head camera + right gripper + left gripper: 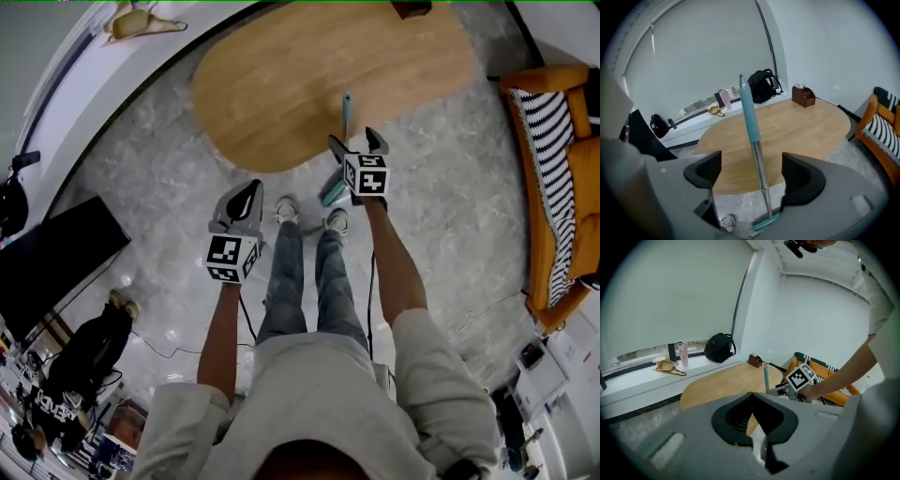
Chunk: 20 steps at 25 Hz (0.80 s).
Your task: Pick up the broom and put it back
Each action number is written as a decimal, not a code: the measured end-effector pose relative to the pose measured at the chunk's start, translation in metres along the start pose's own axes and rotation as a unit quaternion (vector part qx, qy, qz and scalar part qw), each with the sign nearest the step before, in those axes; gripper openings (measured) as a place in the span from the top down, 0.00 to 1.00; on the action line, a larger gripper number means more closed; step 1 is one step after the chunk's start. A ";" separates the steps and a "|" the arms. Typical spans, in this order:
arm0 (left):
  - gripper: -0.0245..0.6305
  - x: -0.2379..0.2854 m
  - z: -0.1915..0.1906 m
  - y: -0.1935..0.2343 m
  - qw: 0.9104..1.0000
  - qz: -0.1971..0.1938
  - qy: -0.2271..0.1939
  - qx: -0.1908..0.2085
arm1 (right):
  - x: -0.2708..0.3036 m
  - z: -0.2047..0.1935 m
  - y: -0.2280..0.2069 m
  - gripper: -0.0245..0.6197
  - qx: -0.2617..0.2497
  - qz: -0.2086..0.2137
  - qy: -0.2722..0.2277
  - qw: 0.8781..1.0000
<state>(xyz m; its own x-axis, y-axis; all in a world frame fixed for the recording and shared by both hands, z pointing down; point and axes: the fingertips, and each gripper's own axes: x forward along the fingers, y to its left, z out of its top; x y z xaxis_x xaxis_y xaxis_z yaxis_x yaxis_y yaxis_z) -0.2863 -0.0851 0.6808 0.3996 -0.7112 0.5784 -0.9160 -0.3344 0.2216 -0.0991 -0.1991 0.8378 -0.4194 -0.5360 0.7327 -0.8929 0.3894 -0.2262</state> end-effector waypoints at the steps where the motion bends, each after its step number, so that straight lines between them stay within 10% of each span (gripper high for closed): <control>1: 0.97 0.000 -0.001 0.000 1.000 0.000 0.001 -0.001 | 0.006 -0.003 -0.002 0.36 0.001 -0.001 0.006 1.000; 14: 0.97 -0.006 -0.022 0.008 1.000 -0.003 0.021 -0.012 | 0.042 -0.005 -0.015 0.81 -0.021 -0.037 0.034 0.999; 20: 0.97 -0.004 -0.025 0.010 1.000 -0.005 0.028 -0.010 | 0.039 -0.007 -0.016 0.82 -0.030 -0.042 0.028 0.998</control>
<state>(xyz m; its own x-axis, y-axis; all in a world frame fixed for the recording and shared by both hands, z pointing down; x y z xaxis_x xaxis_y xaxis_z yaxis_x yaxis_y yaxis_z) -0.2985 -0.0701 0.7005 0.4058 -0.6718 0.6197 -0.9131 -0.3280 0.2423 -0.1002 -0.2205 0.8741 -0.3323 -0.5261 0.7828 -0.9122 0.3903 -0.1249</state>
